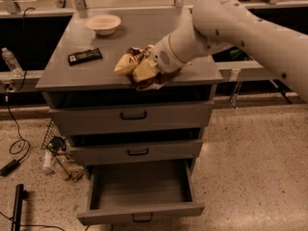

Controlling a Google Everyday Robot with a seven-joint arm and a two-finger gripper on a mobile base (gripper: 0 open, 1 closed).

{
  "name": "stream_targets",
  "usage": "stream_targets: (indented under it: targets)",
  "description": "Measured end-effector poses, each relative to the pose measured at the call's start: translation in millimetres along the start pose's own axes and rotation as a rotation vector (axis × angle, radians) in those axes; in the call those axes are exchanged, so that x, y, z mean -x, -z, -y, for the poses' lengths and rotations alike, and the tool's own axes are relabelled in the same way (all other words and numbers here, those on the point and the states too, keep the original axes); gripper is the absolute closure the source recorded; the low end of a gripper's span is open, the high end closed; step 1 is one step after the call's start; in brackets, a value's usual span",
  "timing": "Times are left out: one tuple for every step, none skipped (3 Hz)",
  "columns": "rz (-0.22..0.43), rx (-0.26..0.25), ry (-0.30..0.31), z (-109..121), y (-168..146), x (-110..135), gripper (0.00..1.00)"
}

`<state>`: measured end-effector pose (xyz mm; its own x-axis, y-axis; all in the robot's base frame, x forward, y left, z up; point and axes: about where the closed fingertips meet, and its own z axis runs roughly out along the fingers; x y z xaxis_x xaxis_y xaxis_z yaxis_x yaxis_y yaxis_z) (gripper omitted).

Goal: Place brown chip bag into bottom drawer

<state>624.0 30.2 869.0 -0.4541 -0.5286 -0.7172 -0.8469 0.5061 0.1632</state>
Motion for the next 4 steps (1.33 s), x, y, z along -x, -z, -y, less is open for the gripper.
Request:
stream_targets:
  targets:
    - [-0.026,0.028,-0.033,-16.3,2.1,-17.3,1.0]
    - [-0.026,0.028,-0.033,-16.3,2.1,-17.3,1.0]
    - [-0.026,0.028,-0.033,-16.3,2.2,-17.3,1.0]
    - [-0.033,0.031,-0.043,-18.4,2.2,-20.0,1.0]
